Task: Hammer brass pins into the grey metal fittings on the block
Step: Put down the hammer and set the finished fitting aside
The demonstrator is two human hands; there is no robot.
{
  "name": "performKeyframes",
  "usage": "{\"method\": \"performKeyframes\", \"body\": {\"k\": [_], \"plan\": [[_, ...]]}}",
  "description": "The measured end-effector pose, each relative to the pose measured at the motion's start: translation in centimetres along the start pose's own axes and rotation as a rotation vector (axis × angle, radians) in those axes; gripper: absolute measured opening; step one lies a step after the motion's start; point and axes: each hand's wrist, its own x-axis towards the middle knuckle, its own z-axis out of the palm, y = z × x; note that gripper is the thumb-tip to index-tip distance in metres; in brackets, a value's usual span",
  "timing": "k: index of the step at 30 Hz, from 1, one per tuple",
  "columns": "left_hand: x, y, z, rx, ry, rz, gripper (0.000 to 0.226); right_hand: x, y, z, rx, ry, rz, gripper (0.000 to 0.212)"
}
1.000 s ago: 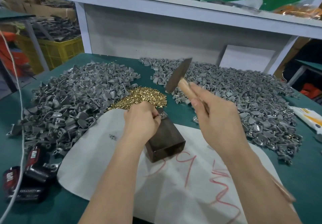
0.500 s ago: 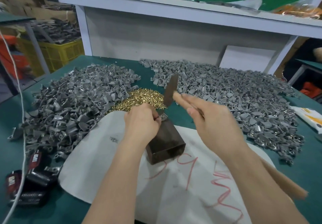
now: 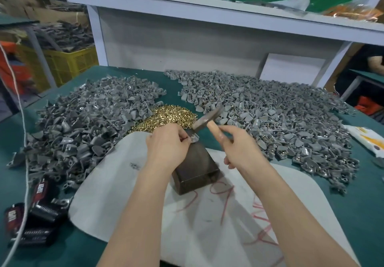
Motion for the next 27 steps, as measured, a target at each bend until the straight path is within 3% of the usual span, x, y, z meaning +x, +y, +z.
{"method": "performKeyframes", "body": {"k": [5,9,11,14,17,19,21,23,25,27], "plan": [[0.0,0.4,-0.1,-0.046,-0.008,-0.003,0.012,0.4,1.3,1.0,-0.397,-0.001,0.024,0.025],[-0.2,0.5,-0.1,-0.125,-0.011,0.024,0.016,0.3,1.4,1.3,-0.483,-0.027,0.054,0.026],[-0.2,0.5,-0.2,-0.164,-0.016,0.036,0.015,0.3,0.9,1.1,-0.455,0.006,0.041,0.030],[-0.2,0.5,-0.1,-0.204,-0.028,0.060,0.013,0.6,-0.8,0.7,-0.201,0.100,-0.163,0.036],[0.1,0.3,0.1,-0.229,0.003,0.075,0.010,1.4,-3.3,1.5,-0.001,-0.087,-0.275,0.020],[0.3,0.2,0.0,-0.318,0.071,0.045,0.015,2.6,-4.3,1.9,0.069,-0.048,-0.275,0.012],[0.5,0.3,-0.4,-0.461,0.179,-0.022,0.025,4.8,-5.3,1.3,0.177,0.157,-0.201,0.014],[0.5,0.4,-0.9,-0.625,0.327,-0.088,0.028,6.9,-6.1,0.2,0.188,0.361,-0.072,0.034],[0.3,0.4,-1.6,-0.788,0.479,-0.111,0.025,7.5,-7.1,0.7,-0.017,0.306,0.023,0.059],[0.1,0.5,-2.4,-0.879,0.618,-0.088,0.023,7.1,-9.2,3.1,-0.159,0.108,-0.123,0.060]]}}
